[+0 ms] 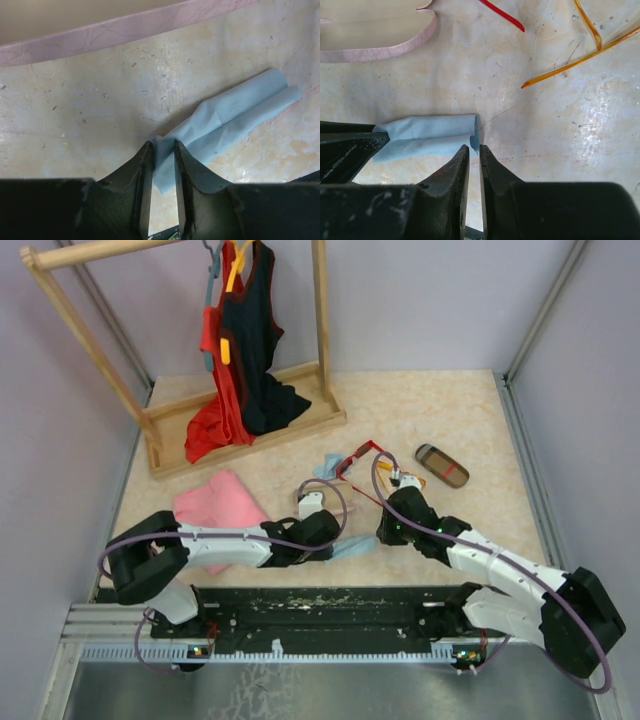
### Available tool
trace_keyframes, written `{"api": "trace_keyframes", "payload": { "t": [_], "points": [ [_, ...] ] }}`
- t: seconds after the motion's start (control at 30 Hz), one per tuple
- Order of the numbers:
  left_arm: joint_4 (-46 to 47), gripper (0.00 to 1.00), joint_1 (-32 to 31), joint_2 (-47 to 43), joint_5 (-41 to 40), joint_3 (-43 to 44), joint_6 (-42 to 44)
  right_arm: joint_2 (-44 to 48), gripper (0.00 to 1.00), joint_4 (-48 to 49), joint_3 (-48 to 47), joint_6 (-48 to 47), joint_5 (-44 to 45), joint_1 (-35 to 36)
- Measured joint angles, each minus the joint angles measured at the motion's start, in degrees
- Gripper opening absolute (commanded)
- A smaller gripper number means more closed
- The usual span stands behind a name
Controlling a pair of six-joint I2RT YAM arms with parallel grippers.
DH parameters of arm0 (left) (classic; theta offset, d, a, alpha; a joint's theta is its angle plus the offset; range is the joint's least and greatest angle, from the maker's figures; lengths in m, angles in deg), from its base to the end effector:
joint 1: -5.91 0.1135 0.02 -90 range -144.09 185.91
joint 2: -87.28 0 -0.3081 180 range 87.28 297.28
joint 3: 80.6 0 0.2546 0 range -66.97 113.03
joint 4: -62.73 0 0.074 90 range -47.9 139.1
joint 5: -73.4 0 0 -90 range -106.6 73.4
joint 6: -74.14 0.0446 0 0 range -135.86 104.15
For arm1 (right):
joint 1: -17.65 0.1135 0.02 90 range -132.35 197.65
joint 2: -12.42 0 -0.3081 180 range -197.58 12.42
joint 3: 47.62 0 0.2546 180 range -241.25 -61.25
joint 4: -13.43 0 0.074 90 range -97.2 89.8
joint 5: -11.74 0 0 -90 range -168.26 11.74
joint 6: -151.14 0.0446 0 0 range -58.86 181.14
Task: Organize the sunglasses
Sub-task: Fold the glasses cleaning cloth at the center of the board.
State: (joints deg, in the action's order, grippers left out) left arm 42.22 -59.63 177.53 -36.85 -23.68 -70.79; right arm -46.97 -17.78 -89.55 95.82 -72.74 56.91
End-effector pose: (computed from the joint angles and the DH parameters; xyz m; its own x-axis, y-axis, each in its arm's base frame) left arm 0.1393 -0.2689 0.1882 -0.8218 -0.0478 -0.5677 0.1685 0.9315 -0.3224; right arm 0.1453 0.1132 0.2134 -0.8086 0.0706 -0.5842 -0.1467 0.9372 0.3164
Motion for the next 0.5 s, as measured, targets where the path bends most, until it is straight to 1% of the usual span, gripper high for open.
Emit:
{"api": "trace_keyframes", "payload": {
  "t": [0.07, 0.13, 0.2, 0.27, 0.33, 0.4, 0.5],
  "points": [
    [-0.04, 0.23, 0.0, 0.33, -0.09, 0.15, -0.55, 0.81, 0.15, -0.33, 0.02, -0.13, 0.33, 0.0],
    [-0.09, 0.16, 0.0, 0.66, -0.24, 0.42, -0.79, 1.49, 0.15, -0.66, 0.02, -0.17, 0.52, 0.0],
    [-0.61, 0.1, 0.0, 1.11, -0.61, 0.94, -0.76, 2.16, 0.18, -1.01, 0.07, -0.2, 0.7, 0.0],
    [-1.07, 0.05, 0.0, 1.42, -1.22, 1.29, -0.52, 2.89, 0.25, -1.36, 0.13, -0.2, 0.98, 0.0],
    [-1.4, 0.0, 0.0, 1.6, -2.05, 1.57, 0.2, 3.45, 0.35, -1.42, 0.17, -0.15, 1.27, 0.0],
    [-1.36, 0.0, 0.0, 1.62, -2.78, 1.6, 1.46, 3.65, 0.41, -1.31, 0.17, 0.0, 1.49, 0.0],
    [-0.63, 0.0, 0.0, 1.62, -3.61, 1.4, 4.76, 2.78, 0.43, -0.81, 0.15, -0.02, 1.29, -0.04]
  ]
}}
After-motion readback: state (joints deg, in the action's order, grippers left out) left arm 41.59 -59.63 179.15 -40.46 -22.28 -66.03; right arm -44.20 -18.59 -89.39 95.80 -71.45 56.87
